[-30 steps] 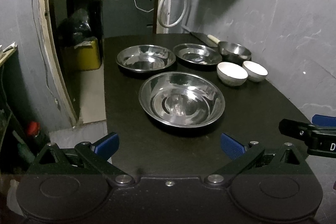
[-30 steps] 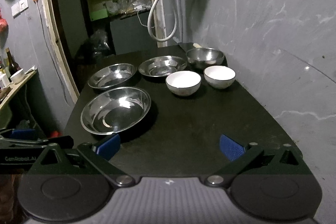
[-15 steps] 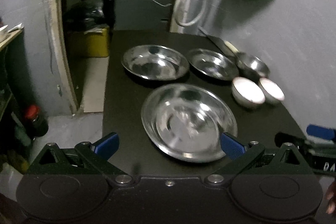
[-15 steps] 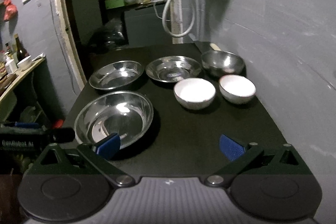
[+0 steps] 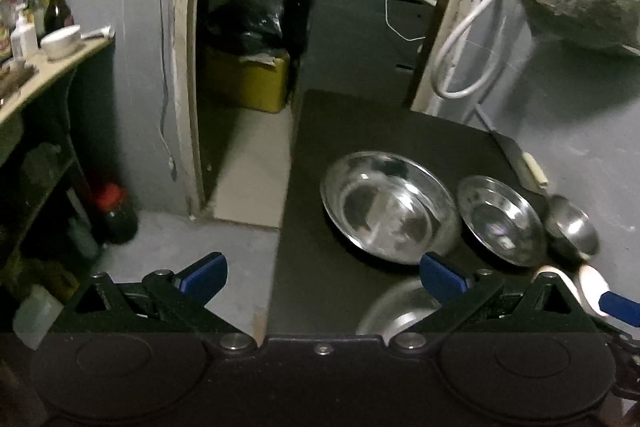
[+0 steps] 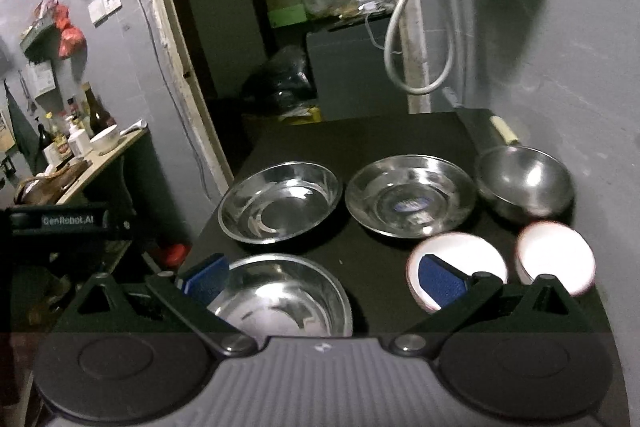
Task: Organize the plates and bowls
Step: 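Move both grippers down to the rim of the large plain steel plate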
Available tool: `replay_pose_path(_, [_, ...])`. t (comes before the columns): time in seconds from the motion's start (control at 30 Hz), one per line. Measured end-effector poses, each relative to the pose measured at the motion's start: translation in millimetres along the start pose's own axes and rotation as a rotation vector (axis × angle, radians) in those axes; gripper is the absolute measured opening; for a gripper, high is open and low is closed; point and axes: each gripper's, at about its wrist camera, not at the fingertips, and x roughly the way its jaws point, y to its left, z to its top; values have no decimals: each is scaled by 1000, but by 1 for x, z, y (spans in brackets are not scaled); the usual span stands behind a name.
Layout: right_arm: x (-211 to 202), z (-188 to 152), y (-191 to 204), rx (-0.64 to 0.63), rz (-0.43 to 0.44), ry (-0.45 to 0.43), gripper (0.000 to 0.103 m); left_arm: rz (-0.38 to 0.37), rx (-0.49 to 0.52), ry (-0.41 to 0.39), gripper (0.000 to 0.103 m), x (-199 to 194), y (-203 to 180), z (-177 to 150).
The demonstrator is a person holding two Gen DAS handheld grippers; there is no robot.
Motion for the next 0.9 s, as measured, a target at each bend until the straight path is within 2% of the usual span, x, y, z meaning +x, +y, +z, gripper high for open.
replay_pose_path(0.17, [36,11,0,76,-14,35,103,-25,57,42,102,36,3,27])
replay_pose_path(0.37, [73,18,2,167,-41,66,103,-106,154,81,102,93,5,53])
replay_pose_path(0.5, [101,26,4,193,-41,93,103,-153,209,121,102,128,3,63])
replay_pose_path(0.7, [130,25,7,260,-73,117,103,-236,239,164,102,161,4,70])
replay_pose_path(0.8, [140,23,10,283,-81,124,98,-249,249,186,101,171,5,71])
replay_pose_path(0.9, [148,22,12,299,-86,132,92,-251,252,200,96,177,9,73])
